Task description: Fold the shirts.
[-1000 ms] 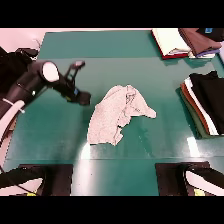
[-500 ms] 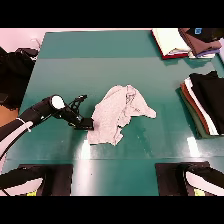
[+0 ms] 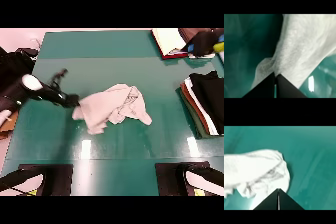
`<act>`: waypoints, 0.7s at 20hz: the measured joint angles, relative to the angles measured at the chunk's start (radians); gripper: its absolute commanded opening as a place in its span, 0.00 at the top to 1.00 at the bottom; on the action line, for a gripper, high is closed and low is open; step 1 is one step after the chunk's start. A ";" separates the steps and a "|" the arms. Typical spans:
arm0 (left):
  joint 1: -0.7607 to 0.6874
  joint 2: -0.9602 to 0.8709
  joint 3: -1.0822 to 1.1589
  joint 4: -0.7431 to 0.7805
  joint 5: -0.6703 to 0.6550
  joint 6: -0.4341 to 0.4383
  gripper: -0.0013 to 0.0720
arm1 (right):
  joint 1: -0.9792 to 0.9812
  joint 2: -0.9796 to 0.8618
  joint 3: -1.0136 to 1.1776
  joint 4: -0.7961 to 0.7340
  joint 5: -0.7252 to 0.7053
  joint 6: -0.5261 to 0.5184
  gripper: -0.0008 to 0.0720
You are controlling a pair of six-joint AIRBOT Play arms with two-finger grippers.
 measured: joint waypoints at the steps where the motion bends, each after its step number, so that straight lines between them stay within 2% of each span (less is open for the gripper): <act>1: 0.032 0.006 0.035 0.011 -0.006 0.001 0.95 | -0.002 -0.001 -0.072 0.001 -0.016 0.000 0.72; 2: 0.061 0.011 0.063 0.019 -0.010 0.002 0.95 | -0.002 -0.002 -0.154 0.004 -0.046 0.000 0.39; 3: 0.082 0.014 0.082 0.024 -0.015 0.002 0.95 | 0.001 -0.005 -0.235 0.007 -0.084 0.000 0.37; 8: 0.124 0.016 0.124 0.044 -0.023 0.003 0.95 | 0.069 -0.100 -0.558 0.100 -0.316 -0.031 0.37; 14: 0.133 0.017 0.134 0.053 -0.028 0.003 0.95 | 0.202 -0.306 -0.596 0.175 -0.482 -0.059 0.37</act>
